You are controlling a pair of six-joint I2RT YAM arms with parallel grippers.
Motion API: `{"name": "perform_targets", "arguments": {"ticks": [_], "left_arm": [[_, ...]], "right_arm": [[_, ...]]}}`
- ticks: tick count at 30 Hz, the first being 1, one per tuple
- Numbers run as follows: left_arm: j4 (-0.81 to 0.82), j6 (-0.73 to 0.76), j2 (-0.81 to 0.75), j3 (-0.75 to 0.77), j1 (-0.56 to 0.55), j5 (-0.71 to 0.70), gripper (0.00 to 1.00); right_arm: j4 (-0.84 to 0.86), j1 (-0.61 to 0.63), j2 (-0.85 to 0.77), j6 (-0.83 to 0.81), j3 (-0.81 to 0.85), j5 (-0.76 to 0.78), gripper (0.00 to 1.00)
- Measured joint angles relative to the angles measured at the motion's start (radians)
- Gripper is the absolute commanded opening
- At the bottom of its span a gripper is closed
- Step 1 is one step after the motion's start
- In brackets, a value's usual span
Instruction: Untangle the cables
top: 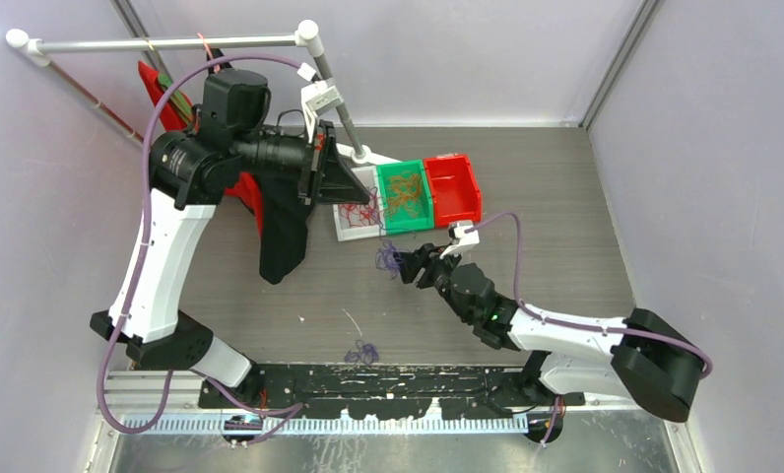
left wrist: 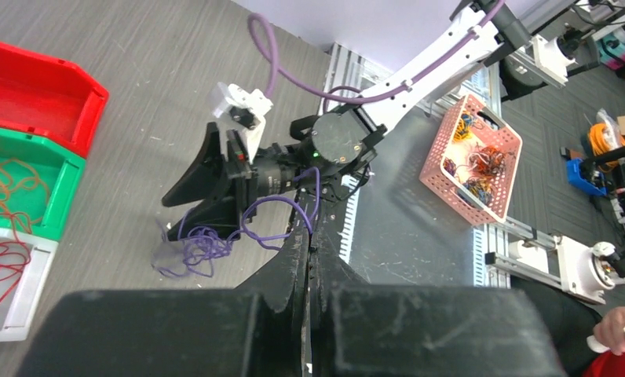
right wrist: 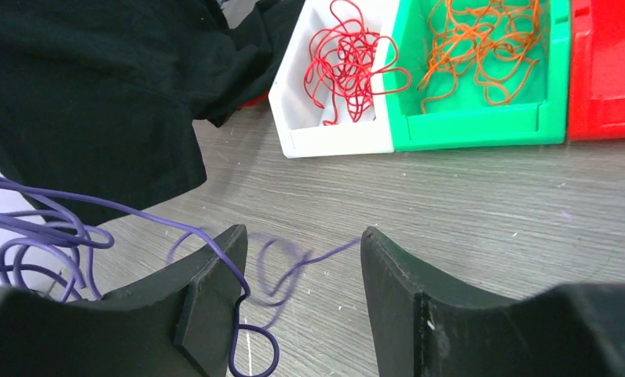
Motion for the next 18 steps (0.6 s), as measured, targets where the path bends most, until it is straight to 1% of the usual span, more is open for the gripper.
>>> {"name": "perform_targets", "arguments": {"ticks": [7,11,14,18], "left_arm": [[0.004,0.048,-0.04,-0.054,0.0,-0.087,0.0],[0.008,0.078,-0.056,-0.1,0.0,-0.129,0.0],[0.009,0.083,-0.056,-0.121,0.0,-0.139,0.0],[0.009,0.085,-0.056,-0.121,0.0,-0.139,0.0]], "right_arm": [[-0.196,0.0,-0.203,-0.118,0.046,-0.038,0.68],[-0.265,0.0,-0.309,-0.179,0.103,-0.126,0.71],[-0.283,0.0,-0.298,-0.211,0.155,-0.217,0.72],[-0.298,0.0,-0.219,-0.251,0.233,-0.337,0.72]]}}
